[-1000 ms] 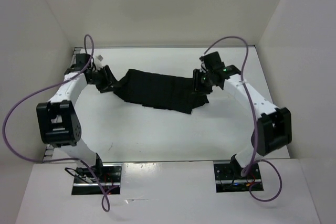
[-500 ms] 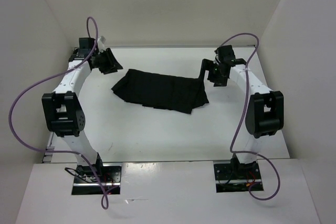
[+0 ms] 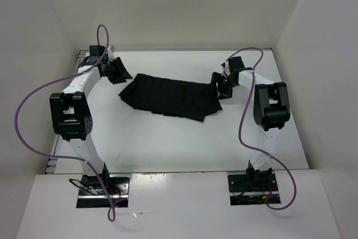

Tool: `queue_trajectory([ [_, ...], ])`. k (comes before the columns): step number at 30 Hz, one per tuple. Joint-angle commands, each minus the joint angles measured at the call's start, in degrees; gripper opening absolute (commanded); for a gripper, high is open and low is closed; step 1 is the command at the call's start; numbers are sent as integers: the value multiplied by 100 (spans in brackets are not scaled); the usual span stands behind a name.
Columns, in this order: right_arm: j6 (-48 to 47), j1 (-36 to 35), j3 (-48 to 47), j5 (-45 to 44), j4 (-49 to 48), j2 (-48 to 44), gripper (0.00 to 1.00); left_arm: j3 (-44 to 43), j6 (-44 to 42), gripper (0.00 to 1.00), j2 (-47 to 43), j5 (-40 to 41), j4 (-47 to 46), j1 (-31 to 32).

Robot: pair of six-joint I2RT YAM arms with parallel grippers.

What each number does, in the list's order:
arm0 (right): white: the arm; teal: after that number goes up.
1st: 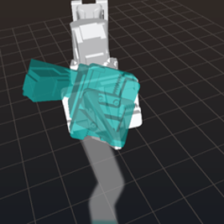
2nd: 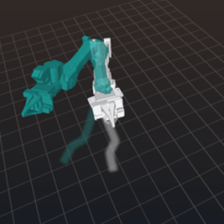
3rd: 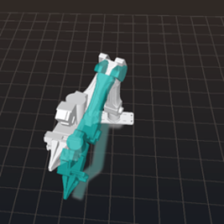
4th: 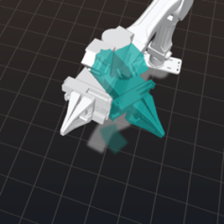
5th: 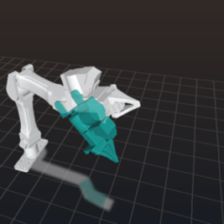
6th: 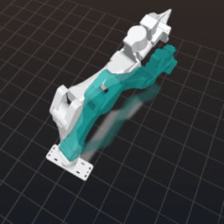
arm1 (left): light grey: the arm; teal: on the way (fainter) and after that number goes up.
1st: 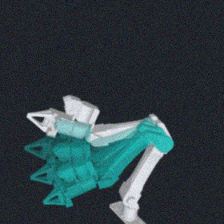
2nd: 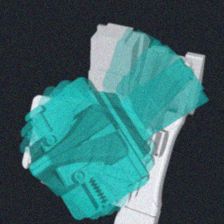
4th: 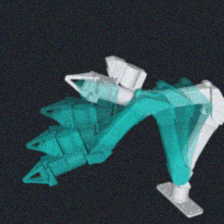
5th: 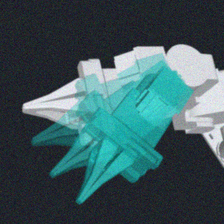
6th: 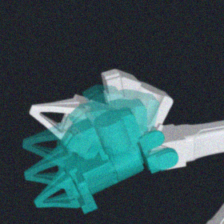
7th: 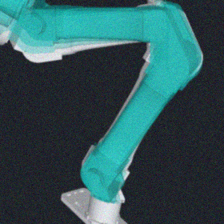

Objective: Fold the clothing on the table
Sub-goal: Fold the skirt

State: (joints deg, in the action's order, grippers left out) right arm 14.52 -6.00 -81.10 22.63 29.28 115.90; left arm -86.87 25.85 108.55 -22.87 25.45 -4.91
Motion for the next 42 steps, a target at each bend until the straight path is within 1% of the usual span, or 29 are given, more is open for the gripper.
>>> queue_trajectory([
  [1, 15, 20, 102, 636, -282, 214, 74, 213, 78, 48, -193, -191, -181, 33],
  [2, 15, -32, 181, 811, -352, 214, 66, 267, 78, 48, -316, -191, -259, 34],
  [4, 77, -94, 252, 979, -405, 214, 57, 389, 79, 48, -431, -445, -312, 95],
  [5, 129, -164, 322, 1197, -405, 214, 50, 390, 79, 48, -545, -542, -313, 95],
  [7, 130, -226, 393, 1497, -467, 214, 45, 443, 18, 48, -615, -848, -313, 270],
  [8, 199, -226, 463, 1768, -536, 214, 30, 443, -53, 48, -616, -920, -313, 323],
  [10, 278, -226, 524, 1859, -651, 214, 6, 513, -132, 48, -678, -1043, -313, 507],
  [11, 331, -226, 525, 1928, -651, 214, 0, 574, -185, 48, -730, -1044, -313, 569],
  [14, 332, -226, 525, 2035, -511, -22, 0, 794, -237, 48, -792, -1044, -313, 806],
  [15, 332, -174, 525, 1678, -415, -128, 0, 794, -238, 48, -792, -1044, -313, 868],
  [17, 332, -113, 525, 1333, -46, -478, 0, 926, -299, 48, -792, -1192, -313, 1087],
  [18, 332, -112, 577, 992, 94, -593, 0, 926, -299, 48, -792, -1245, -313, 1175],
  [19, 271, -60, 578, 841, 348, -699, 0, 926, -360, 48, -792, -1307, -313, 1281],
  [20, 270, -59, 647, 683, 446, -935, 0, 926, -361, 48, -792, -1360, -313, 1499],
  [22, 270, -6, 788, 383, 639, -1112, 0, 926, -309, 48, -643, -1412, -313, 1738],
  [23, 270, -6, 867, 382, 641, -1235, 0, 874, -239, 45, -581, -1413, -382, 1956],
  [25, 270, -6, 982, 329, 720, -1341, 0, 787, -124, 38, -301, -1413, -470, 2142],
  [26, 270, -6, 1043, 329, 720, -1437, 0, 690, -124, 27, -169, -1343, -471, 2221],
  [28, 270, -6, 1236, 329, 720, -1543, 0, 225, 42, 18, 253, -1124, -471, 2441],
  [30, 323, -6, 1351, 329, 720, -1701, 0, -223, 96, 15, 734, -869, -410, 2608],
  [31, 323, -6, 1412, 329, 720, -1702, 0, -712, 192, 14, 894, -737, -296, 2609],
  [33, 323, -6, 1413, 329, 720, -1763, 0, -1216, 280, 10, 1342, -465, -156, 2758],
  [34, 323, -6, 1413, 329, 720, -1763, 0, -1444, 281, 5, 1483, -368, -155, 2758],
  [35, 375, -6, 1413, 329, 720, -1763, 0, -1864, 350, 4, 1746, -289, -68, 2758],
  [36, 376, -6, 1352, 399, 720, -1763, 0, -2069, 351, 2, 1879, -114, -6, 2819],
  [38, 376, -6, 1282, 400, 720, -1763, 0, -2464, 351, 1, 2256, 98, 310, 2872],
  [39, 428, -6, 1281, 400, 720, -1763, 0, -2884, 351, 1, 2380, 360, 624, 2873],
  [41, 428, -6, 1150, 400, 720, -1763, 0, -3194, 237, 0, 2643, 546, 916, 3012],
  [42, 428, -6, 1149, 400, 720, -1763, 0, -3326, 176, 0, 2697, 608, 918, 3013],
])
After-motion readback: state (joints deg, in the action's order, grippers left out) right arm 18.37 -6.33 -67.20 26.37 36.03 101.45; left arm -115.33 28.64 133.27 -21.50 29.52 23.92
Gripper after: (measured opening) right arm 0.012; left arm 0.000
